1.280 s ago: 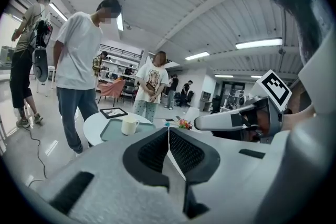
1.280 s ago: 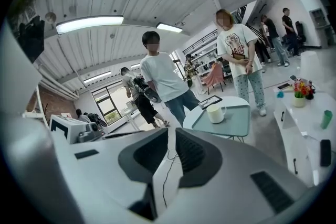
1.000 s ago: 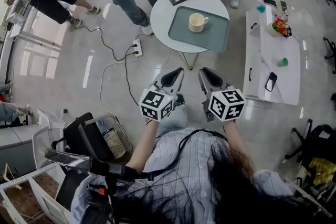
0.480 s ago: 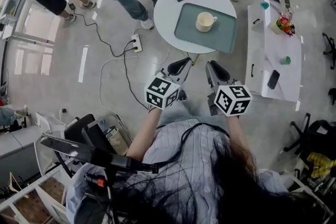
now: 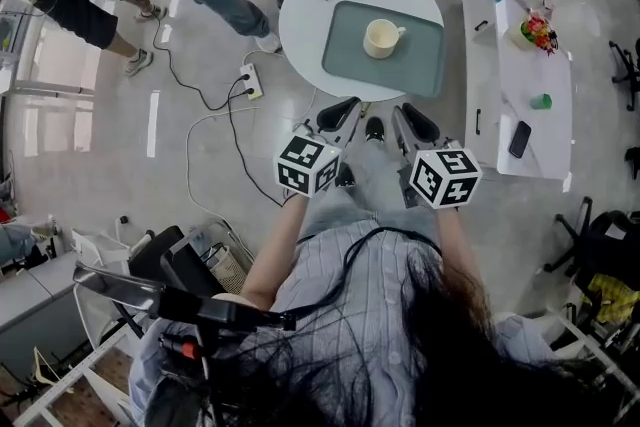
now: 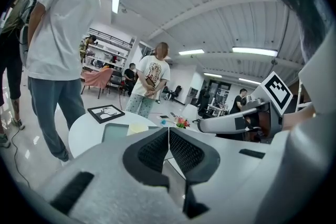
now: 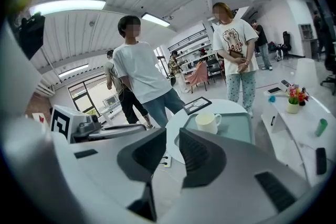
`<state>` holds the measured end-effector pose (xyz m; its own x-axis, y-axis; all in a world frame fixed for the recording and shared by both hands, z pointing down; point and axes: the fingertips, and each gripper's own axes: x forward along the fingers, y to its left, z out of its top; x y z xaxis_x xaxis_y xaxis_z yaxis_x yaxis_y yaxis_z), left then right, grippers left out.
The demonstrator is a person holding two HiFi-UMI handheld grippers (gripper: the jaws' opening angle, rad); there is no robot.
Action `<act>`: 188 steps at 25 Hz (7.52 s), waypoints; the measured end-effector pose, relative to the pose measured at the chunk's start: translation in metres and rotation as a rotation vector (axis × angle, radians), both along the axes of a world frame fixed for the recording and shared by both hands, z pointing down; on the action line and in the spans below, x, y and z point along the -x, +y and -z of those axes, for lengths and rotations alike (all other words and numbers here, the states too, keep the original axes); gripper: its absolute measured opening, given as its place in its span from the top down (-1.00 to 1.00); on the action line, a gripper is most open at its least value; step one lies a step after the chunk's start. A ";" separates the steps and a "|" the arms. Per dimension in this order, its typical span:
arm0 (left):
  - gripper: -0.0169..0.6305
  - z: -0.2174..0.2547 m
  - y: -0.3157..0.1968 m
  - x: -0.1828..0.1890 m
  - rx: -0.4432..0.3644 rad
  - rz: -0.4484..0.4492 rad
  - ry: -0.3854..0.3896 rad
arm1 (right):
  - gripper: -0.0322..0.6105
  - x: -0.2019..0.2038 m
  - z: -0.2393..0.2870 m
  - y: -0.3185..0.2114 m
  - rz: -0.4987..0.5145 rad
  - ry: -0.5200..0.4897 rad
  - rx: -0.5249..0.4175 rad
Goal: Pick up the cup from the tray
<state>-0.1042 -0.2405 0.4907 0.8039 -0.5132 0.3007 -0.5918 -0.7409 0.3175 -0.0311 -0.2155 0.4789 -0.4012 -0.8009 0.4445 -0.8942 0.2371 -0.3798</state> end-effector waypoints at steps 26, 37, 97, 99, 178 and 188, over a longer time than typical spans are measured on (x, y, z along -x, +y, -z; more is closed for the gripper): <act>0.90 -0.041 -0.127 -0.008 0.082 0.102 -0.097 | 0.06 -0.021 -0.138 -0.154 0.200 0.128 0.121; 0.90 -0.061 -0.142 -0.006 0.140 0.079 -0.168 | -0.28 -0.014 -0.190 -0.189 0.176 0.282 0.069; 0.90 -0.045 -0.088 0.045 0.108 0.128 -0.111 | -0.34 -0.002 -0.013 -0.181 0.099 0.225 -0.291; 0.90 -0.042 -0.079 0.046 0.098 0.131 -0.101 | -0.34 -0.002 -0.006 -0.168 0.089 0.222 -0.299; 0.90 -0.014 0.323 -0.051 -0.016 0.192 -0.105 | -0.34 -0.082 0.054 0.283 0.175 0.137 -0.405; 0.90 -0.014 0.323 -0.065 -0.022 0.183 -0.110 | -0.34 -0.090 0.051 0.288 0.181 0.133 -0.400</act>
<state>-0.0397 0.0820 0.5045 0.6596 -0.6549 0.3689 -0.7473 -0.6241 0.2282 0.0587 0.0728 0.4284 -0.5107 -0.8423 0.1722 -0.8597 0.4985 -0.1113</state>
